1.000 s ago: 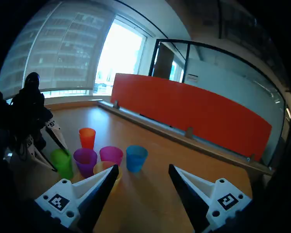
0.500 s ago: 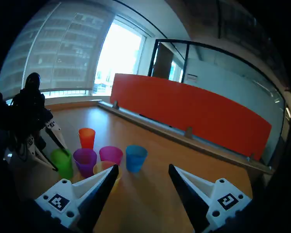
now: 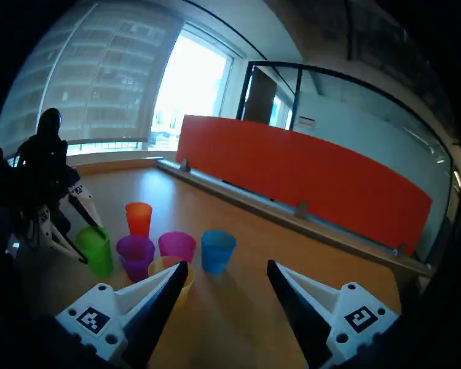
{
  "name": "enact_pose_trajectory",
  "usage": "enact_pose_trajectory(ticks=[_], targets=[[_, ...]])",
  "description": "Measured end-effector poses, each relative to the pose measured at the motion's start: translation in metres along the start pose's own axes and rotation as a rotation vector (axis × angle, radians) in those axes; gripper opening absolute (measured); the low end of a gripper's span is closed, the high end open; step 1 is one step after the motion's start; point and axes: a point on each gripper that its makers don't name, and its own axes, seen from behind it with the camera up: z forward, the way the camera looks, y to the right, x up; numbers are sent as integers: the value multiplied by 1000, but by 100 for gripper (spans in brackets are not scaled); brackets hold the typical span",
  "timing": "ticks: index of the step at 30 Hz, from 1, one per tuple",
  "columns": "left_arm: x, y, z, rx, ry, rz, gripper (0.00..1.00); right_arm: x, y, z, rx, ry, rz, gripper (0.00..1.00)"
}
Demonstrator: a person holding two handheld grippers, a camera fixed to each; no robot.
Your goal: Pour water
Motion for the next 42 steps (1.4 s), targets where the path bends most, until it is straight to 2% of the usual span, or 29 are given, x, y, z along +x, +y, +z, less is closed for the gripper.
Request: enact_pose_trajectory(ticks=[12, 24, 35, 42], targets=[[9, 1, -19, 27, 27, 6, 86, -1, -4, 18, 28, -23, -15, 100], [13, -4, -37, 64, 60, -30, 86, 0, -3, 46, 54, -60, -21, 100], [30, -10, -58, 110, 132, -46, 87, -4, -2, 69, 77, -84, -16, 100], [39, -13, -71, 140, 166, -57, 87, -9, 0, 80, 99, -113, -38, 100]])
